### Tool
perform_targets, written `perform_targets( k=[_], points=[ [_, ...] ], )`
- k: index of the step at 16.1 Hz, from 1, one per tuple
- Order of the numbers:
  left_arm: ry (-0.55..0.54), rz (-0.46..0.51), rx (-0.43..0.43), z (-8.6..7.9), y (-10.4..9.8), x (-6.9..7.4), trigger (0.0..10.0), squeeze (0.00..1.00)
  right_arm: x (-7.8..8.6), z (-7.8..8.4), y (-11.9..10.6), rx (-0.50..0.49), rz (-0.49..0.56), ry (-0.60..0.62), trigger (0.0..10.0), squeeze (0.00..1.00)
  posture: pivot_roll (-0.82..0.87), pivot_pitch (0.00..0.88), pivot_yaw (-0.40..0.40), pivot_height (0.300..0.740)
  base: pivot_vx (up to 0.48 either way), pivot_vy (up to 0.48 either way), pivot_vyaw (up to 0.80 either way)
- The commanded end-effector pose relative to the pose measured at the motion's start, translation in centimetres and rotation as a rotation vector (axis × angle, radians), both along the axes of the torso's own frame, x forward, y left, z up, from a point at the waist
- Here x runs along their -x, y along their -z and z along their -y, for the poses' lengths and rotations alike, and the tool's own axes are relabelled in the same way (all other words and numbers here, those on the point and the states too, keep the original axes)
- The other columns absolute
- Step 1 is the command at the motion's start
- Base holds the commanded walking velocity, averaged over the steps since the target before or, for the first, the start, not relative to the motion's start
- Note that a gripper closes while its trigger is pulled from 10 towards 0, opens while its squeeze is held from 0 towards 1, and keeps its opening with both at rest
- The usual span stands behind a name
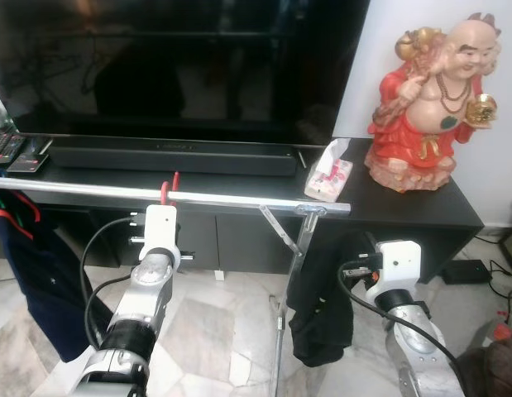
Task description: Hang hanger
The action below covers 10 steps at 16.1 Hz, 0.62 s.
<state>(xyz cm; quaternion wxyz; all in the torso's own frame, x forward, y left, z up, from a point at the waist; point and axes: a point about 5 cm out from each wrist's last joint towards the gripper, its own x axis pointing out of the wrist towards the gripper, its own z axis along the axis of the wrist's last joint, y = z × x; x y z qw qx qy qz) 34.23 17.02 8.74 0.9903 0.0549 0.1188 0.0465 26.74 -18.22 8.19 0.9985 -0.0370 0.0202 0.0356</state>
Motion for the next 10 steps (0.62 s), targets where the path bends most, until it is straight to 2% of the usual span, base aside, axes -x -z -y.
perform_targets(
  k=[1, 3, 4, 6, 7, 8, 10],
  points=[
    [0.020, 0.016, 0.007, -0.1, -0.1, 0.4, 0.0, 0.00, -0.3, -0.2, -0.9, 0.006, 0.037, -0.004, 10.0, 0.00, -0.12, 0.000, -0.032, 0.740, 0.000, 0.000, 0.00],
    [0.095, 0.104, 0.030, 0.1, -0.9, 1.3, 0.0, 0.00, 0.0, 0.0, -0.8, 0.006, 0.036, 0.015, 10.0, 0.00, -0.12, 0.000, -0.029, 0.740, 0.000, 0.000, 0.00],
    [0.109, 0.114, 0.023, 0.1, -1.0, 1.4, 0.0, 0.00, 0.0, 0.0, -0.8, 0.007, 0.036, 0.016, 10.0, 0.00, -0.12, 0.000, -0.029, 0.740, 0.000, 0.000, 0.00],
    [0.179, 0.187, 0.035, -0.1, -1.8, 3.0, 0.0, 0.00, 0.1, -0.1, -0.8, 0.004, 0.035, 0.019, 10.0, 0.00, -0.12, 0.000, -0.030, 0.740, 0.000, 0.000, 0.00],
    [0.190, 0.199, 0.031, -0.3, -2.0, 3.5, 0.9, 0.00, 0.2, -0.2, -0.8, 0.003, 0.034, 0.018, 10.0, 0.00, -0.12, 0.000, -0.031, 0.740, 0.000, 0.000, 0.00],
    [0.213, 0.215, 0.007, -0.9, -2.1, 4.9, 9.9, 0.00, 0.5, -0.2, -0.7, 0.000, 0.031, 0.018, 10.0, 0.00, -0.11, 0.000, -0.032, 0.740, 0.000, 0.000, 0.00],
    [0.225, 0.182, -0.041, -1.6, -1.2, 6.2, 10.0, 0.00, 1.0, 0.0, -0.4, 0.005, 0.021, 0.024, 10.0, 0.00, -0.11, 0.000, -0.031, 0.740, 0.000, 0.000, 0.00]
  ],
)
